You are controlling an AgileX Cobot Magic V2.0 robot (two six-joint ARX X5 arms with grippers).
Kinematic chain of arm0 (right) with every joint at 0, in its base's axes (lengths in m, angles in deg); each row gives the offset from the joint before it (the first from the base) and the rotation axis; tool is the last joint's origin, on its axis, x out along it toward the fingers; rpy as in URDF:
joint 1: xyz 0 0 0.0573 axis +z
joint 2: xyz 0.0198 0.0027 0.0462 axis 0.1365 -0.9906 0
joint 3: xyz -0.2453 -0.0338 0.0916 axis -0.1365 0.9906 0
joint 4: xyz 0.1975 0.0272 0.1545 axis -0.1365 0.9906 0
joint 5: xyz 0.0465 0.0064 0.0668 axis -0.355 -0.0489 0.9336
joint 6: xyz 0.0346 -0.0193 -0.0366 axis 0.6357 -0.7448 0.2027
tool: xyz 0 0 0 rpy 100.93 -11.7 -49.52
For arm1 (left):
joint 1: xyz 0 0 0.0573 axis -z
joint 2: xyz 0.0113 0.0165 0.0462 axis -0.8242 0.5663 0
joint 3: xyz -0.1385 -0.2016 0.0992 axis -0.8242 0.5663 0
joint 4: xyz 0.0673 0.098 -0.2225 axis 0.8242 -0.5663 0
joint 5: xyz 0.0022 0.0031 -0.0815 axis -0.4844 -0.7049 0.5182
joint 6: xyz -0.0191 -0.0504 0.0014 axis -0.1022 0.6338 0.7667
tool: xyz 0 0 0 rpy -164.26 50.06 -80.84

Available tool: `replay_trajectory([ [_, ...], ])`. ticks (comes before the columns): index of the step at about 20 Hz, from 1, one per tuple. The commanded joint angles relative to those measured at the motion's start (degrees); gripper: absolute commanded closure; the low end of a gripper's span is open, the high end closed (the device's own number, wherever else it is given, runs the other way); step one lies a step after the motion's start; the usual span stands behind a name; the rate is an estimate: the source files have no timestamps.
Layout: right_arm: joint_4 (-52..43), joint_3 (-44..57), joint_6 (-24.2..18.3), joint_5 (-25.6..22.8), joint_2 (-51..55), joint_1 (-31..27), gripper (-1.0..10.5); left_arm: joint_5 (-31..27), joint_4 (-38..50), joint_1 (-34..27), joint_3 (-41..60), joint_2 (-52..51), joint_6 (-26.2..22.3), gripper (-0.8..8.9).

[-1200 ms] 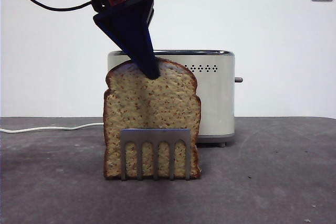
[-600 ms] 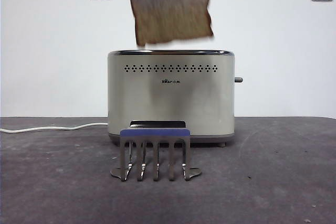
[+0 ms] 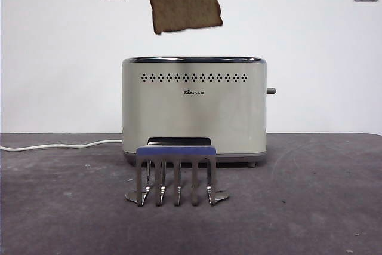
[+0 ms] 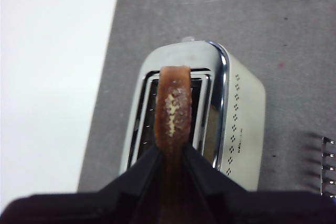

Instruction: Pick up a slice of bread from the rack,put the bread on the toaster,press the button

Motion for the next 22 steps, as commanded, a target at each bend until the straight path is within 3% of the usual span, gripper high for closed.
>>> replay_trajectory([
  [1, -0.1, -0.1, -0.5, 0.0, 0.0, 0.2, 9.6, 0.8, 0.8, -1.1, 0.1, 2.1, -3.6, 8.22],
  [19, -0.7, -0.1, -1.6, 0.0, -3.6, 0.2, 9.6, 9.0, 1.8, -6.9, 0.1, 10.6, -4.0, 8.13],
  [20, -2.0, -0.1, -1.6, 0.0, -4.2, 0.2, 9.6, 9.6, 2.4, -7.2, 0.1, 10.9, -3.8, 7.92],
  [22, -5.4, -0.1, -1.5, 0.0, -5.8, 0.2, 9.6, 11.8, 3.6, -7.7, 0.1, 11.5, -3.1, 6.20],
])
